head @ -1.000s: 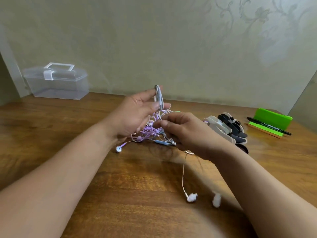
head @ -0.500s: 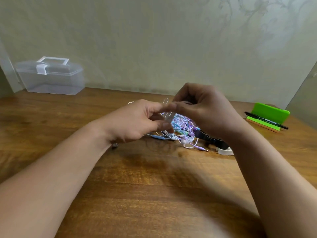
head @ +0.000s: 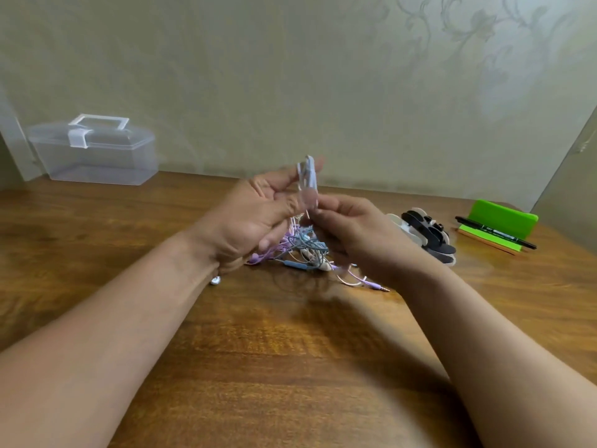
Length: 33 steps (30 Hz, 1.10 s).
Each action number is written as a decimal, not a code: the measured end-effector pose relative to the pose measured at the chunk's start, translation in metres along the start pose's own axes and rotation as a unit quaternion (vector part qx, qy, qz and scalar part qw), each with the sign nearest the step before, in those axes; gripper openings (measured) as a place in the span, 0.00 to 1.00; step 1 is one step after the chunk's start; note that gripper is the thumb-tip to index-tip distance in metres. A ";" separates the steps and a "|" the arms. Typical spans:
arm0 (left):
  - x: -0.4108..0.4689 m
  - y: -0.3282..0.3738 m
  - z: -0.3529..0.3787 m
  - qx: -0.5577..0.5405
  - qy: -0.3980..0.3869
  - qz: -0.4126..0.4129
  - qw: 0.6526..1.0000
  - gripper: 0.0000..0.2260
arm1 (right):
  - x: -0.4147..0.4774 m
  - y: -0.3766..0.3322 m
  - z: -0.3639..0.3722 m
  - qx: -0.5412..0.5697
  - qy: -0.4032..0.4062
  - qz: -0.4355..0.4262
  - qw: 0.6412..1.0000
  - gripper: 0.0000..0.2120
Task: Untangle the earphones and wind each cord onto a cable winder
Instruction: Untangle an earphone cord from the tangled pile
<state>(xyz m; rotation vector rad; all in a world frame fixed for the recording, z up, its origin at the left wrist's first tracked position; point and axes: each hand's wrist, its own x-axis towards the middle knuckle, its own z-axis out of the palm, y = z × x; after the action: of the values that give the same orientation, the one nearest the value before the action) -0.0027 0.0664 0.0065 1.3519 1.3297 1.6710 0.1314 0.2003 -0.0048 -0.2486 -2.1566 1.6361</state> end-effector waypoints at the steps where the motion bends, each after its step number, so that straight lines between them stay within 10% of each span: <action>1: 0.000 0.002 0.001 0.008 0.031 0.009 0.999 0.21 | -0.002 -0.002 0.004 -0.079 0.000 -0.006 0.997 0.11; 9: 0.002 -0.015 -0.008 0.252 0.057 0.034 0.965 0.22 | -0.009 -0.020 0.003 -0.400 0.049 -0.027 0.915 0.09; 17: 0.001 -0.018 -0.014 0.434 0.013 0.025 0.900 0.15 | -0.012 -0.030 -0.004 -0.407 0.089 -0.088 0.905 0.07; 23: -0.001 -0.010 -0.005 0.332 -0.072 -0.006 0.940 0.10 | -0.009 -0.027 -0.015 -0.282 0.093 -0.133 0.946 0.04; 30: -0.010 0.007 0.000 0.215 -0.161 -0.077 0.960 0.12 | -0.003 -0.017 -0.026 0.115 -0.010 -0.023 0.993 0.04; 33: -0.012 0.010 0.001 0.197 -0.188 -0.096 0.957 0.11 | -0.002 -0.009 -0.023 0.081 -0.025 0.005 0.996 0.06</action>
<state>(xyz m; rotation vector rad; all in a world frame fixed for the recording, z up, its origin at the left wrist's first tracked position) 0.0032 0.0527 0.0115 1.6048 1.5489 0.9865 0.1446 0.2169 0.0087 -0.1711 -2.0462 1.8300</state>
